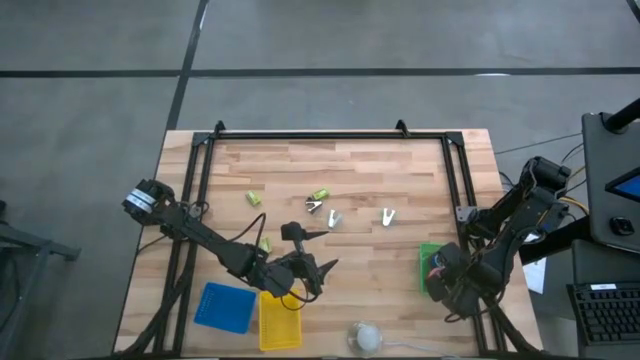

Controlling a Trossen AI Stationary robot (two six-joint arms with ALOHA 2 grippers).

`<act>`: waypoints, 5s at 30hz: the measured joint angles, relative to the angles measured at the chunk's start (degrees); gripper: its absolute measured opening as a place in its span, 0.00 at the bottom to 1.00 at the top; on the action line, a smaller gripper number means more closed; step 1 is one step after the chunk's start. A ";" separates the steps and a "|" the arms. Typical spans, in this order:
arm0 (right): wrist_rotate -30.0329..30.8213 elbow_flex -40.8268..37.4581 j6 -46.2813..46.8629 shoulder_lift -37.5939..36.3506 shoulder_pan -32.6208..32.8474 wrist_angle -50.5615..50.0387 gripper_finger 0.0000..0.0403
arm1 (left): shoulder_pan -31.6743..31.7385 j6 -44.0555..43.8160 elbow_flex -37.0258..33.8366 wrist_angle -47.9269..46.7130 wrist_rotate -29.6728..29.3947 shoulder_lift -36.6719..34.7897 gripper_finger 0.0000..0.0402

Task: Pick and place Stapler, Stapler remover, tape
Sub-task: Put the pink tape into the green basket, then put the bottom green staple pin box into the yellow basket

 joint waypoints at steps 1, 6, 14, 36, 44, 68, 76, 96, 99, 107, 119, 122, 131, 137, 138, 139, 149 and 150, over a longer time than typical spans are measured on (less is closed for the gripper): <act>0.00 -0.36 0.00 0.00 0.00 0.74 0.11 | 0.00 0.00 0.00 0.00 0.00 0.00 0.95; -0.95 -1.45 -0.44 0.00 0.02 3.26 0.12 | 0.02 0.02 0.00 0.00 0.00 0.00 0.95; -1.10 -1.43 -0.87 0.00 -0.04 3.72 0.24 | 0.02 0.02 0.00 0.02 0.00 0.00 0.95; 3.19 0.15 -2.43 -0.26 0.02 1.93 0.52 | 1.17 -9.50 -0.07 -10.32 -1.02 0.04 0.95; 15.43 5.17 -6.58 -0.26 0.02 2.08 0.49 | 2.10 -22.88 -0.07 -24.82 -1.31 0.01 0.95; 53.29 6.70 -25.04 -0.26 -0.42 2.22 0.50 | 9.60 -82.90 -5.44 -65.71 27.01 -0.24 0.95; 56.24 9.34 -37.10 -0.26 -0.42 2.21 0.50 | 9.03 -93.58 -6.82 -64.37 31.63 -0.24 0.95; 63.63 14.20 -55.17 -0.26 -1.15 2.19 0.50 | 8.41 -99.22 -8.48 -56.17 36.50 0.07 0.81; 63.70 14.25 -56.69 -0.24 -2.46 2.17 0.50 | 8.41 -99.19 -8.48 -56.15 36.66 0.07 0.75; 63.70 14.39 -58.18 -0.26 -5.40 2.31 0.50 | 8.44 -94.89 -8.50 -55.85 35.07 0.13 0.60; 63.68 14.18 -61.13 -0.26 -7.82 2.41 0.50 | 8.90 -90.87 -8.50 -55.76 32.59 0.11 0.38; 63.68 14.16 -61.41 -0.26 -8.33 2.43 0.50 | 8.92 -90.77 -8.41 -55.37 32.35 0.11 0.32; 63.66 13.96 -62.03 -0.26 -8.55 2.60 0.50 | 9.40 -91.63 -8.37 -54.50 32.37 0.02 0.33; 63.64 13.85 -62.04 -0.26 -8.55 2.62 0.50 | 9.40 -89.96 -8.37 -53.61 32.61 -0.10 0.33; 63.60 13.83 -62.05 -0.26 -8.54 2.63 0.50 | 9.40 -89.75 -8.36 -53.59 32.65 -0.24 0.32; 63.62 13.80 -62.07 -0.26 -8.52 2.63 0.50 | 9.40 -89.50 -8.33 -53.57 32.80 -0.39 0.31; 63.59 13.79 -62.42 -0.26 -8.55 2.67 0.50 | 9.18 -85.18 -4.10 -53.18 34.39 -3.46 0.28; 63.59 13.79 -62.42 -0.26 -8.55 2.71 0.50 | 8.94 -84.75 -3.60 -53.06 35.05 -3.88 0.29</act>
